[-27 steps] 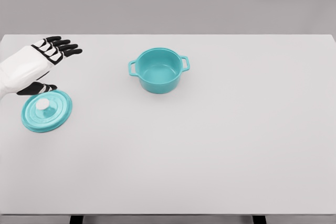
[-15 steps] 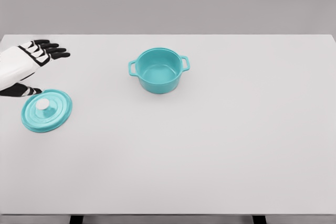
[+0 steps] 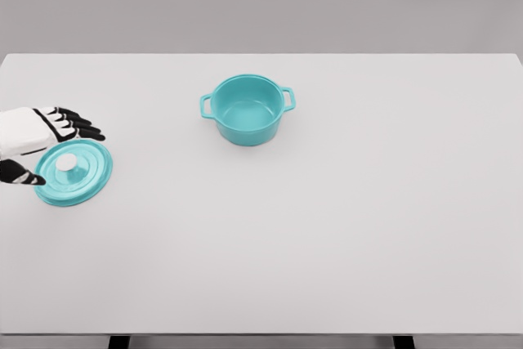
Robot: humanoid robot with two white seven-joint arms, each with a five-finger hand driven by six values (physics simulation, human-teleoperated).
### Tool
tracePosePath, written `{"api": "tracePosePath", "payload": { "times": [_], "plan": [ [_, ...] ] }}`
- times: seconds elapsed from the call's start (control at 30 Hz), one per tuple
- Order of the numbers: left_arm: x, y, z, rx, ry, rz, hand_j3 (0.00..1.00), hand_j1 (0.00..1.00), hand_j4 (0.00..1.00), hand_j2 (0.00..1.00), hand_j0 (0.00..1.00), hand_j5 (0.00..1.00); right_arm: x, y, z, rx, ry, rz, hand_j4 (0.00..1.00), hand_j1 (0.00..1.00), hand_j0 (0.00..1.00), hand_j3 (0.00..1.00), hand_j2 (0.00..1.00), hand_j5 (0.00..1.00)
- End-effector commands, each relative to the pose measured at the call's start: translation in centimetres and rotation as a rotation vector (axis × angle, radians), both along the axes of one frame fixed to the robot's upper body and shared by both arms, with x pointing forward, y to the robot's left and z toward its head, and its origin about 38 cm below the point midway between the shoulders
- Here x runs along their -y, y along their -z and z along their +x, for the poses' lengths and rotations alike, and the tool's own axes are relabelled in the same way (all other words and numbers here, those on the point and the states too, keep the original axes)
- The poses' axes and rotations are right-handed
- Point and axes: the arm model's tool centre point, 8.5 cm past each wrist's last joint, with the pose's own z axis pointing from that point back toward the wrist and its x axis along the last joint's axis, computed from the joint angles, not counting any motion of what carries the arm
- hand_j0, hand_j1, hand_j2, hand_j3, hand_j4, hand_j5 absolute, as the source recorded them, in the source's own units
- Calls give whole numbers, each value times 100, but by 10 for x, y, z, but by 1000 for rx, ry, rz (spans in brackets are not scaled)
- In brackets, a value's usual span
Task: Cover the pot with left arm
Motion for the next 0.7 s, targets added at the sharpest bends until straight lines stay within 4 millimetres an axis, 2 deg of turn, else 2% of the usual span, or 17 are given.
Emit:
{"api": "tracePosePath", "payload": {
  "times": [0.0, 0.17, 0.33, 0.4, 0.67],
  "plan": [
    [8, 14, 0, -28, 11, -21, 91, 91, 91, 91, 91, 91, 0, 0, 0, 0, 0, 0, 100, 100, 100, 100, 100, 100],
    [7, 28, 15, -36, -16, -7, 91, 91, 91, 91, 91, 91, 0, 0, 0, 0, 0, 0, 100, 100, 100, 100, 100, 100],
    [-1, 36, 19, -45, -46, 27, 91, 91, 91, 91, 91, 91, 0, 0, 0, 0, 0, 0, 100, 100, 100, 100, 100, 100],
    [-10, 45, 21, -60, -76, 40, 87, 87, 87, 87, 87, 87, 0, 0, 0, 0, 0, 0, 100, 100, 100, 100, 100, 100],
    [-24, 49, 26, -73, -123, 35, 85, 85, 85, 85, 85, 85, 0, 0, 0, 0, 0, 0, 100, 100, 100, 100, 100, 100]
  ]
}}
